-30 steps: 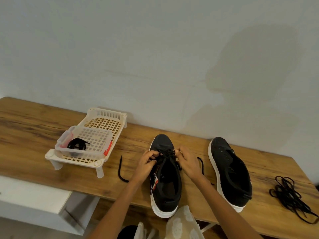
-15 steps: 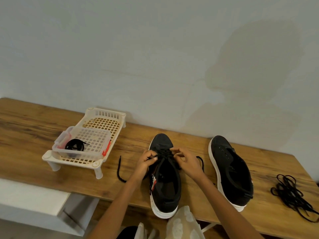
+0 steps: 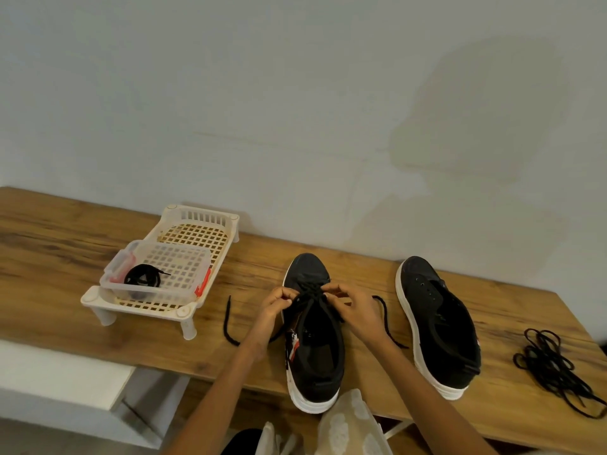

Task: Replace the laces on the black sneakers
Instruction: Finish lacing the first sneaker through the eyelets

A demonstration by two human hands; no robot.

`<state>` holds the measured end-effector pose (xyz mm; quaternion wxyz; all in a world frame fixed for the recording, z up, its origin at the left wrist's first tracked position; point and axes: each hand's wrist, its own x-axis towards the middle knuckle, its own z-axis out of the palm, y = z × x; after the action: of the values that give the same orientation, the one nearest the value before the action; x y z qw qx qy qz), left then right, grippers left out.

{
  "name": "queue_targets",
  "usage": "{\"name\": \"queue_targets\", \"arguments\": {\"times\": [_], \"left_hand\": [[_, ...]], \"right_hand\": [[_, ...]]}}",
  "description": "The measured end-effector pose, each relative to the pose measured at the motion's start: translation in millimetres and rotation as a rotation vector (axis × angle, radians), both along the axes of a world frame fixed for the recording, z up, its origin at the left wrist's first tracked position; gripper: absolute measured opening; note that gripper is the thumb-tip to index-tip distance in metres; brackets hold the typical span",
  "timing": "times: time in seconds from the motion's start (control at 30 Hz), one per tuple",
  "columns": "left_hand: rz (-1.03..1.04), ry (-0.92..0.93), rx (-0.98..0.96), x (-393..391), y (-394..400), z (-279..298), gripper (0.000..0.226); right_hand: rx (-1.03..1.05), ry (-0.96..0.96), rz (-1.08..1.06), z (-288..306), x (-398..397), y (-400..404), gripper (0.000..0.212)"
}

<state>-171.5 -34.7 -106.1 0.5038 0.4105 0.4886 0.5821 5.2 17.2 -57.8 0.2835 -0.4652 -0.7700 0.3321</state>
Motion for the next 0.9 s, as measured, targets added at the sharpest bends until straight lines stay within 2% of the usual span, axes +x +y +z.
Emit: {"name": "queue_targets", "arguments": {"times": [0.1, 0.2, 0.3, 0.37, 0.43, 0.5, 0.63, 0.8, 0.9], "left_hand": [[-0.015, 0.033, -0.047, 1, -2, 4, 0.012], [0.008, 0.035, -0.06, 1, 1, 3, 0.024], [0.004, 0.006, -0.064, 1, 1, 3, 0.021], [0.009, -0.023, -0.074, 1, 1, 3, 0.014], [0.014, -0.032, -0.078, 1, 0, 5, 0.021], [0.015, -0.007, -0.077, 1, 0, 5, 0.013], [0.02, 0.043, -0.073, 2, -1, 8, 0.026], [0.022, 0.085, -0.059, 1, -1, 6, 0.026], [0.017, 0.087, -0.064, 1, 0, 5, 0.026]], "right_hand": [[0.032, -0.076, 0.0, 2, -4, 2, 0.012], [0.07, -0.146, -0.004, 4, -3, 0, 0.008], [0.052, -0.108, 0.012, 2, 2, -4, 0.015], [0.019, -0.057, 0.013, -3, 4, -6, 0.012], [-0.013, -0.012, 0.019, -6, 7, -5, 0.008], [0.009, -0.038, 0.05, -4, 7, -5, 0.009], [-0.002, -0.026, -0.014, 1, 3, -5, 0.025], [-0.104, 0.082, -0.027, -5, 6, -12, 0.012], [-0.066, 0.05, 0.014, -4, 6, -10, 0.008]]}}
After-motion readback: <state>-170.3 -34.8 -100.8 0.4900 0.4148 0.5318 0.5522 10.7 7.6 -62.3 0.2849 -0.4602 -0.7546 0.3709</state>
